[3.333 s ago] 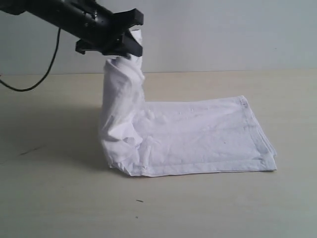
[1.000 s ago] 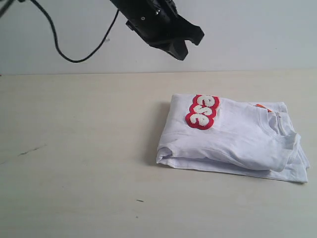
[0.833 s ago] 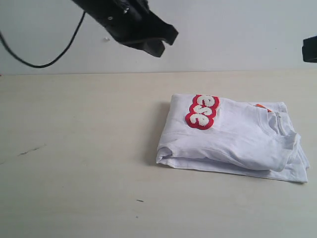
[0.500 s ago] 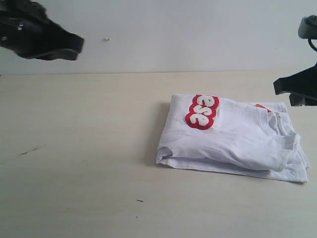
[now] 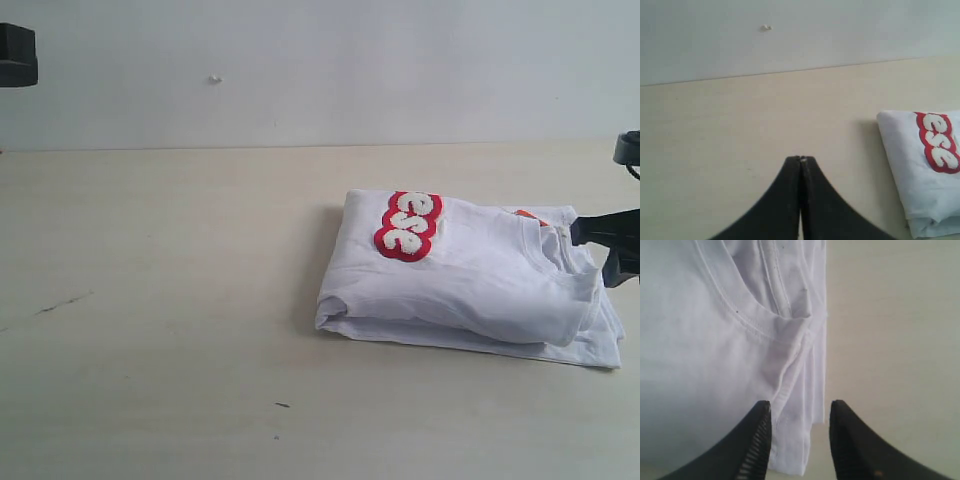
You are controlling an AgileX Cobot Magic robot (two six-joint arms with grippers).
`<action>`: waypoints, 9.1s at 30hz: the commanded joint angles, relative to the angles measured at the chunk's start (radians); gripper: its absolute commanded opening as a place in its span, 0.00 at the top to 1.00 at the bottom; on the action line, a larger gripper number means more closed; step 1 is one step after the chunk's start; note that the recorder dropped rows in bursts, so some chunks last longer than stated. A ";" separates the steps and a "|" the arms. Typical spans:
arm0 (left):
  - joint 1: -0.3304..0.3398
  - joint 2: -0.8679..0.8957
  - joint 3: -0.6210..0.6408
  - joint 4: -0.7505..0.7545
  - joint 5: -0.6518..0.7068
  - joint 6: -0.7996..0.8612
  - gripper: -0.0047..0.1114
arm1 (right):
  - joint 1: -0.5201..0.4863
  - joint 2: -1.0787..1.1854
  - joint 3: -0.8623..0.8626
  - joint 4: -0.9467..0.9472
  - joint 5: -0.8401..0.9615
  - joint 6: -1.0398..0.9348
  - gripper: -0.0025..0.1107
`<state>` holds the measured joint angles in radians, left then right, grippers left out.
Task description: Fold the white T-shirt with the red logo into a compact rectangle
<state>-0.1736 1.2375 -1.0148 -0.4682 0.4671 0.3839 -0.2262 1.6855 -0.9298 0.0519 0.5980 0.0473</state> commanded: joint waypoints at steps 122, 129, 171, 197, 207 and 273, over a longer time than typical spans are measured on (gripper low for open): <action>0.000 -0.006 0.012 -0.089 -0.072 0.005 0.96 | 0.488 0.309 -0.293 0.079 -0.084 -0.143 0.98; 0.000 -0.006 0.012 -0.090 -0.089 0.017 0.96 | 0.452 0.412 -0.318 -0.052 -0.210 0.136 0.98; 0.000 -0.065 0.012 -0.090 -0.051 0.035 0.96 | 0.667 0.097 -0.468 0.320 -0.003 -0.331 0.98; 0.000 -0.805 0.344 -0.097 -0.090 0.038 0.96 | 0.667 -0.888 0.019 0.284 -0.193 -0.286 0.98; 0.000 -0.989 0.360 -0.097 0.017 0.013 0.96 | 0.667 -1.230 0.058 0.215 -0.189 -0.288 0.98; 0.092 -1.237 0.694 0.535 -0.294 -0.473 0.96 | 0.667 -1.685 0.255 0.157 -0.161 -0.218 0.98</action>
<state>-0.1106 0.0037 -0.3707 0.0504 0.2304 -0.0724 0.4404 0.0016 -0.6805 0.2129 0.4370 -0.1713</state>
